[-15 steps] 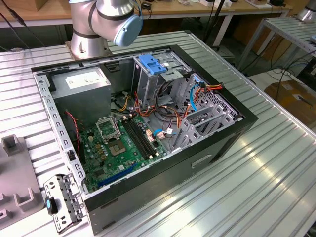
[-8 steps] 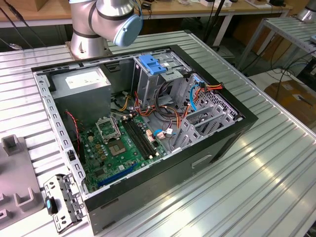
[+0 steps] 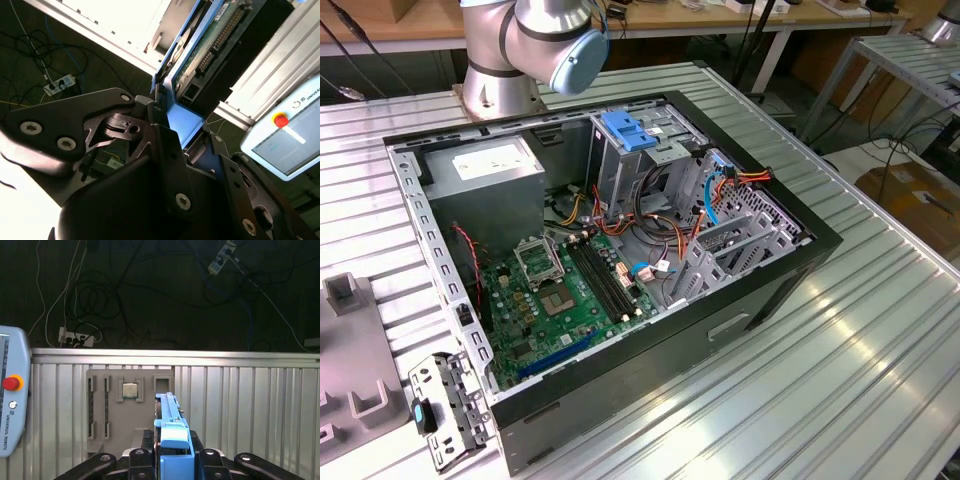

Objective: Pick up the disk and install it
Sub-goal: 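Pick up the disk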

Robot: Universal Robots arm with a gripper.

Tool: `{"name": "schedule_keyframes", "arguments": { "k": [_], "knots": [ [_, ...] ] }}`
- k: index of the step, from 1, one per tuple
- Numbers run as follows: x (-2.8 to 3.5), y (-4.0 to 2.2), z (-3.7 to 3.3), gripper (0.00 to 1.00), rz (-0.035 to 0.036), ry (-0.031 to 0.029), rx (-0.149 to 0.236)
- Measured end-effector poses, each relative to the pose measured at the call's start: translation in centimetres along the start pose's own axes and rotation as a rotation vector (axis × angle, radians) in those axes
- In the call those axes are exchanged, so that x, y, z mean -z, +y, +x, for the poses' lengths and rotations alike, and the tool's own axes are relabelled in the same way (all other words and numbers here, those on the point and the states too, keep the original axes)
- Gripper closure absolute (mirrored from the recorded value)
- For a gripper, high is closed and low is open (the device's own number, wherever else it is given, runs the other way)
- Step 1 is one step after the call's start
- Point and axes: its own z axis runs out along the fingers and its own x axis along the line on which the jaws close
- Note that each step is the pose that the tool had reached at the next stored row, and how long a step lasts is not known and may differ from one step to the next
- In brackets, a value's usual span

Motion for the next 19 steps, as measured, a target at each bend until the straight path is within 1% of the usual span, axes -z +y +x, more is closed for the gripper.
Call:
{"name": "schedule_keyframes", "arguments": {
  "k": [3, 12, 19],
  "knots": [
    [0.00, -0.23, 0.01, 0.63, -0.0001, 0.0001, 0.000],
    [-0.02, -1.42, 0.02, 0.63, -0.0002, 0.0001, 0.000],
    [-0.03, -2.10, 0.04, 0.63, -0.0001, 0.0001, 0.000]
  ]
}}
